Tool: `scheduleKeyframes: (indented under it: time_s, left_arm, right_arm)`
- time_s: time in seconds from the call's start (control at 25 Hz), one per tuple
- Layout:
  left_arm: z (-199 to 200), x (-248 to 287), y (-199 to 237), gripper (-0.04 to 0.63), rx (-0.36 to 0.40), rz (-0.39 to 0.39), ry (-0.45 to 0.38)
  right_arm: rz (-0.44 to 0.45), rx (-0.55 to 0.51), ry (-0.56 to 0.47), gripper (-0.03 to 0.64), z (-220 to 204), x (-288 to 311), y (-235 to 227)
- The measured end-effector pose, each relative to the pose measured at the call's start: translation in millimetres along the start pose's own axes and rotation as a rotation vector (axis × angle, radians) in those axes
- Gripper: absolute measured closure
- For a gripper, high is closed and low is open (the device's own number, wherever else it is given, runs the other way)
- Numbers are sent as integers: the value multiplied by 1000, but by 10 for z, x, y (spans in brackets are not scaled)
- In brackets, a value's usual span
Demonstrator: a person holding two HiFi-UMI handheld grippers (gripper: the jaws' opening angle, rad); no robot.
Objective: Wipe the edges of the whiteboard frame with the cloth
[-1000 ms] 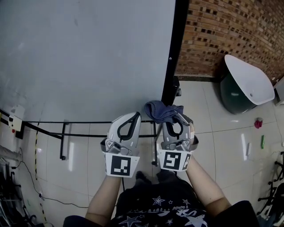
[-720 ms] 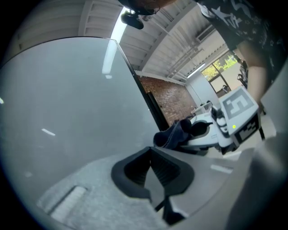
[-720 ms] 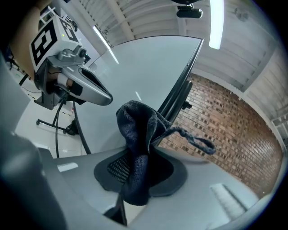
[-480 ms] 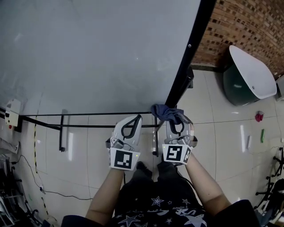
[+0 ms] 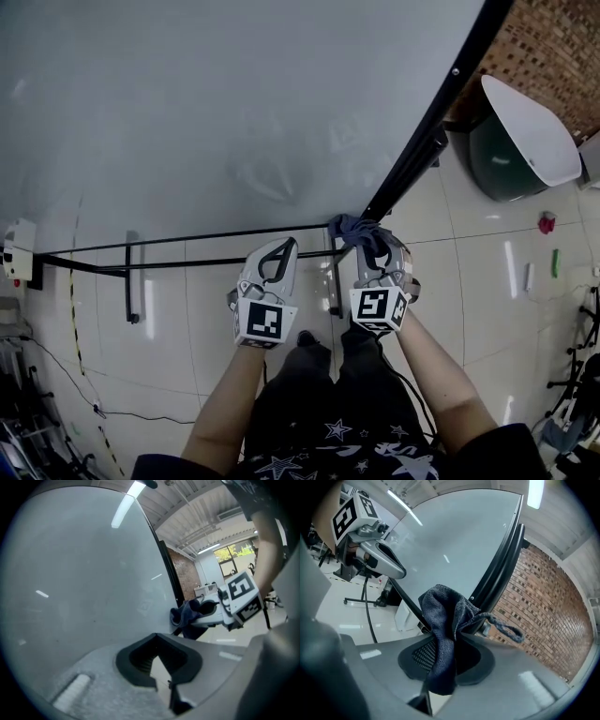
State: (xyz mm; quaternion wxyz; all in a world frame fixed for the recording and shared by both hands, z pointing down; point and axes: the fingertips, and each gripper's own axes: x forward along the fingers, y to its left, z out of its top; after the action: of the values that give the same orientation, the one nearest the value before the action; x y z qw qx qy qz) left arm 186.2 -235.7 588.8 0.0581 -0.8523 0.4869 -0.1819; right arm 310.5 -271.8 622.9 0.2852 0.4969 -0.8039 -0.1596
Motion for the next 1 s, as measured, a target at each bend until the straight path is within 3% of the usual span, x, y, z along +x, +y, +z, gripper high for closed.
scheduleKeyframes:
  time_s: [0.32,0.56,1.0]
  left_arm:
    - [-295,-83,39,592,-28,-25,44]
    - [-301,-86,111,592,-46,1,48]
    - [-288,-108,177,592,-28,74,122]
  right_arm:
    - [-28,32,49,537,-55,49,33]
    - [-27,37,73,537,-71,58,25]
    - [122,4,-33,537,47,163,285]
